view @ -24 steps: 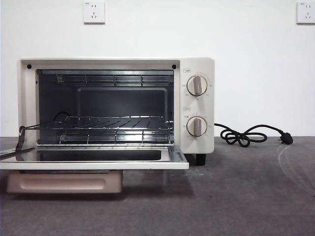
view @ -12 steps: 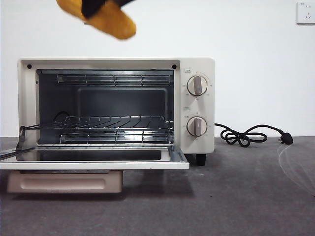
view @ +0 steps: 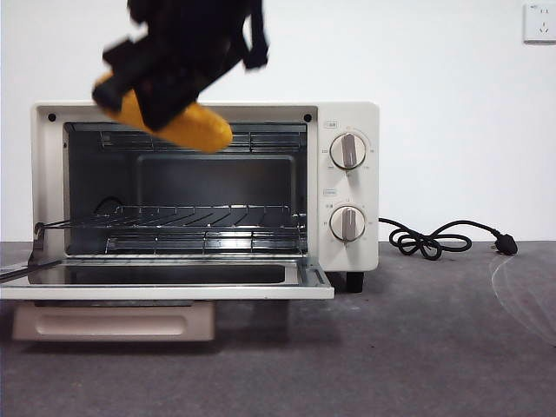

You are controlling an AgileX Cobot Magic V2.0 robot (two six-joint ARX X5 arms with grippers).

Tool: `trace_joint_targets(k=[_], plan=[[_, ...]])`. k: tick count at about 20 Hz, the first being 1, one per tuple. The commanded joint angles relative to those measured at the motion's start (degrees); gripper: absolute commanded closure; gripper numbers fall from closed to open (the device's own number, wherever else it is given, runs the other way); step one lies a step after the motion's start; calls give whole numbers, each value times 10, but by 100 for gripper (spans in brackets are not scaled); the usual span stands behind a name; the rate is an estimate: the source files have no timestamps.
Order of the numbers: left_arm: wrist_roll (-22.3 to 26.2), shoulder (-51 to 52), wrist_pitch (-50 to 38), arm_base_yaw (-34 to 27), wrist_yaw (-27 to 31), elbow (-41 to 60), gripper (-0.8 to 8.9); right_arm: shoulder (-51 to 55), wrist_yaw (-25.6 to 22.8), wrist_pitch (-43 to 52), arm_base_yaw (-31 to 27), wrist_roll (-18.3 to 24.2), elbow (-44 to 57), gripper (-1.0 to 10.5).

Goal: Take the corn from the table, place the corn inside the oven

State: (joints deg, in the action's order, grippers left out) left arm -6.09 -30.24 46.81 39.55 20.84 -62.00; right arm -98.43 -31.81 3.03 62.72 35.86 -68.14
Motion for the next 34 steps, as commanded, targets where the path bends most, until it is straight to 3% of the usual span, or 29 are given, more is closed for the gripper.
trace_joint_targets(k=[1,6,12,23,34], plan=[[-3,1,-1,2,5,4,819,-24,-15,22,2,21,-1,962],[-3,1,-1,2,17,4,819,-64,-71,96,0,59,-1,962],[-3,1,-1,2,17,4,819,-94,-88,142,-4,97,-1,962],[-3,1,-1,2,17,4,819,-121,-116,154,-29,113,-1,930],[-3,1,5,2,17,4,819,-121,-112,154,-32,109,-1,617]])
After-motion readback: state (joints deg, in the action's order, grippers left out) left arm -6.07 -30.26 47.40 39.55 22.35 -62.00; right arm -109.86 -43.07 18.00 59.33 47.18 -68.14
